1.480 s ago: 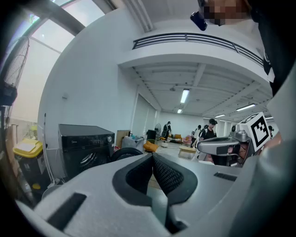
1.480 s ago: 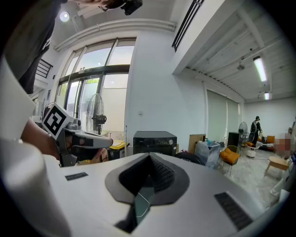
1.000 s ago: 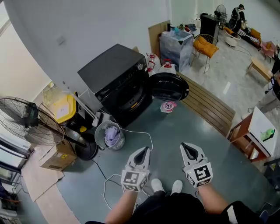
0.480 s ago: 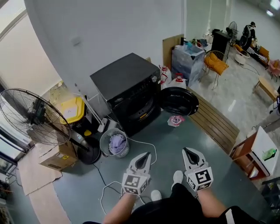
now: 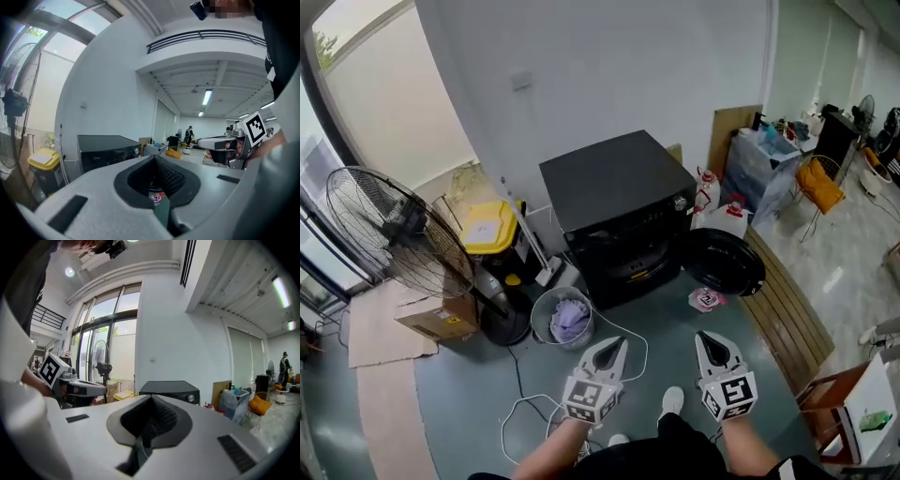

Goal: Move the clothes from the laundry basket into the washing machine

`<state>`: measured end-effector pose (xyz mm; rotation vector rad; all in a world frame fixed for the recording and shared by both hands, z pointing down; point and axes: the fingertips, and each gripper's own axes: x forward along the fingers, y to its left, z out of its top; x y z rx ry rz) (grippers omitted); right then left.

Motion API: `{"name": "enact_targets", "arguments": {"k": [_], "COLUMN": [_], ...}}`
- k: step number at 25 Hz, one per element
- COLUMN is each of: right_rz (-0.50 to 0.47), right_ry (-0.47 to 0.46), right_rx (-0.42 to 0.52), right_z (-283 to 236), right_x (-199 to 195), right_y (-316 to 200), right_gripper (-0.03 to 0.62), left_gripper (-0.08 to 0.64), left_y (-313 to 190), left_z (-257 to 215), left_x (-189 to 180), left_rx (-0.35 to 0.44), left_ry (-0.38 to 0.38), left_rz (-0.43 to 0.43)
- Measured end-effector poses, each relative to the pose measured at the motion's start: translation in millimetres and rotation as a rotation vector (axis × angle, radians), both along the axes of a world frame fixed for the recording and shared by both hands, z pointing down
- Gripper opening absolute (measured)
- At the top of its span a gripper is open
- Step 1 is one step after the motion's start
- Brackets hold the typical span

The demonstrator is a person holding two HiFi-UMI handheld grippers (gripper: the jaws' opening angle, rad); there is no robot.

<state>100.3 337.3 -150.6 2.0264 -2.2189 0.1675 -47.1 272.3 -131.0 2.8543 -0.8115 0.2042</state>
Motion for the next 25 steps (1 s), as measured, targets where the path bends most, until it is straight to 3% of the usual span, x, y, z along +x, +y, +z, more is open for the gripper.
{"name": "enact_targets", "arguments": {"k": [8,12,20,25], "right_rz": [-0.157,-0.243,-0.43,-0.504], "right_ry": [-0.017,-0.032,-0.039,-0.029], "right_rx": [-0.031,-0.047,-0.07,-0.083], "right_z": [10,23,37,42], "right_x": [61,69,18,-21], "right_y": [-82,-117,-180,-218], "right_gripper": [0.009,0.009,0.009,0.009], "left_gripper": [0.001,0.0,0.001,0.0], "left_y": [-60,-85,-118,-140], "left_z": [-1,4,21,36], "left_x": [42,42,-1,-33], "left_rx": [-0.011,-0.012,-0.045,-0.073], "left_ry": [-0.017,-0.026,-0.033,-0.027], "left_rz": [-0.17,-0.275,-0.447,-0.507]}}
